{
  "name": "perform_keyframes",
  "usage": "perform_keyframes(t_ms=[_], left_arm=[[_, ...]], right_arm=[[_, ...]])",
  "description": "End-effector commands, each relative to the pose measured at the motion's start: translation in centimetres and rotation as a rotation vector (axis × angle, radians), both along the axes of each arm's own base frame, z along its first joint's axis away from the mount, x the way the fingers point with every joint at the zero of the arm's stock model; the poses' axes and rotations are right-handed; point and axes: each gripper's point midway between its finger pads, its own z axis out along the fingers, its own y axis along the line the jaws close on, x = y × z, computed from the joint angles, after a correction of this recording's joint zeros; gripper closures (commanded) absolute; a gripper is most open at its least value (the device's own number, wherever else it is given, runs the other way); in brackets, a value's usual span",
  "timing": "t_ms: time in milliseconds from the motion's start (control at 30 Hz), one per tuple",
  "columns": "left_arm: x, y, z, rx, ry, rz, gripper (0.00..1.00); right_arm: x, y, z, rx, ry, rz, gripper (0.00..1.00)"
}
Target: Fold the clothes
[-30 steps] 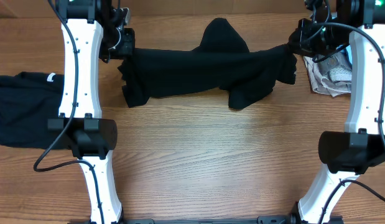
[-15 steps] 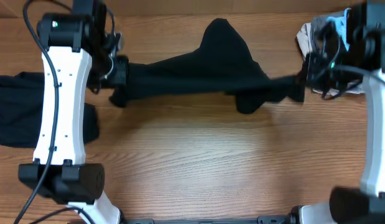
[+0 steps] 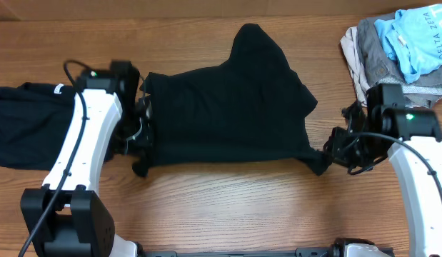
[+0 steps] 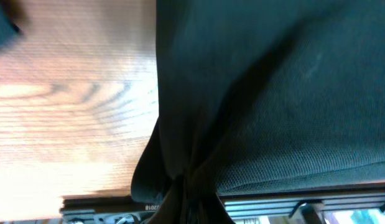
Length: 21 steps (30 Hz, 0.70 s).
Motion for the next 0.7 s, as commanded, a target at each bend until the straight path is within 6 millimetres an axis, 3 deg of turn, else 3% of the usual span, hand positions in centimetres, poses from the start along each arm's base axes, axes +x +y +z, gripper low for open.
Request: perform_keyframes(t_ms=[0, 133, 333, 533, 667], left_arm=[[-2.2, 0.0, -1.7, 0.003, 0.050, 0.032, 0.96], [-2.5, 0.0, -3.0, 0.008, 0.056, 0.068, 0.96], [-0.9, 0.4, -3.6, 0.044, -0.010, 0.139, 0.96], [0.4, 2.4, -3.8, 0.137, -0.064, 0.221, 0.95], [0.3, 3.4, -3.8, 0.148, -0.058, 0.247, 0.85]], right_arm=[[-1.3, 1.2, -1.1, 0.076, 0.034, -0.023, 0.96], [-2.4, 1.5, -2.5, 0.093, 0.075, -0.024, 0.96], [-3.5, 1.9, -3.6, 0.115, 0.116, -0.027, 0.95], [-3.6, 2.2, -3.5, 0.133, 0.119, -0.027, 0.83], [-3.7, 2.2, -3.5, 0.134, 0.123, -0.027, 0.69]])
